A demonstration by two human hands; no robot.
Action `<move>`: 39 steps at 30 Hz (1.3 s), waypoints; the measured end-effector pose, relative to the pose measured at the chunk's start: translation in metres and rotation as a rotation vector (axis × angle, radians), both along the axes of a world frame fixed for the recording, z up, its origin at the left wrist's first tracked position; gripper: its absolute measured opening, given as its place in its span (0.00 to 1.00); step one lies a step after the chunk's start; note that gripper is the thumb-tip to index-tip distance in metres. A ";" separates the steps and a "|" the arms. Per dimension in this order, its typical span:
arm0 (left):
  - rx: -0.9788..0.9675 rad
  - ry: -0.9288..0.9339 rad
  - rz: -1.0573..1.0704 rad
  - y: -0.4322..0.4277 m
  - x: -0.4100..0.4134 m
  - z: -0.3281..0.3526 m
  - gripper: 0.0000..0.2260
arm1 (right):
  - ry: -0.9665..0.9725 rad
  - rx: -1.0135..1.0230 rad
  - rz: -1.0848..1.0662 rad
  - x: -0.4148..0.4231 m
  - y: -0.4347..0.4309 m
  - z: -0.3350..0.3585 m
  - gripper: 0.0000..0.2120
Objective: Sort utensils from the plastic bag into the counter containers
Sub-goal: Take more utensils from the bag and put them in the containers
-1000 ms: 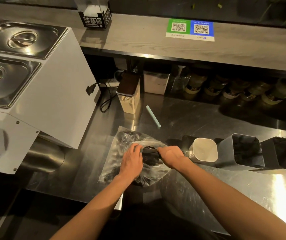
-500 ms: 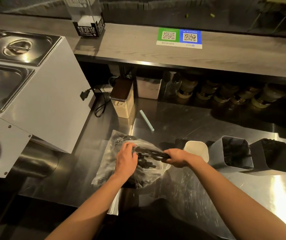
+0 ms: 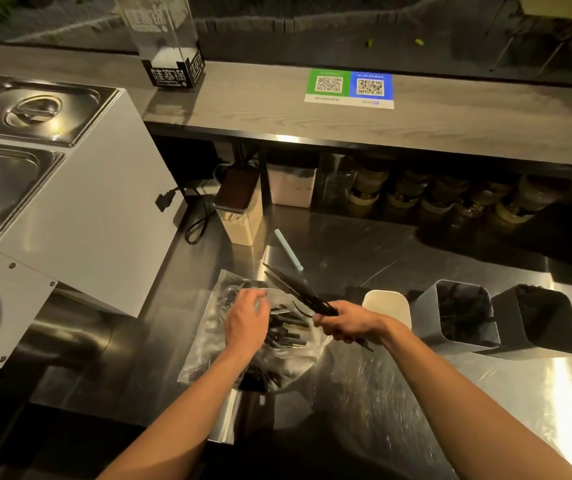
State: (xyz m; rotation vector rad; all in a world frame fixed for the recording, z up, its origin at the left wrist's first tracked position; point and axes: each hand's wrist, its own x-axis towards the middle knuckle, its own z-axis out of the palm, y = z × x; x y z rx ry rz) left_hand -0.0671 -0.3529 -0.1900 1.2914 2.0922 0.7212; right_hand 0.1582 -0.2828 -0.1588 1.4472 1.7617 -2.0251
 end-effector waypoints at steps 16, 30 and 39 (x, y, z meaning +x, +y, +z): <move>-0.218 -1.356 0.163 0.027 0.040 0.064 0.14 | 0.439 -0.407 -0.273 -0.057 -0.009 0.021 0.14; -0.084 -1.307 0.482 0.038 0.046 0.050 0.14 | 0.153 0.343 -0.302 -0.073 -0.021 0.016 0.15; -0.019 -1.223 0.697 0.042 0.039 0.051 0.09 | -0.177 0.925 -0.213 -0.078 -0.030 0.010 0.12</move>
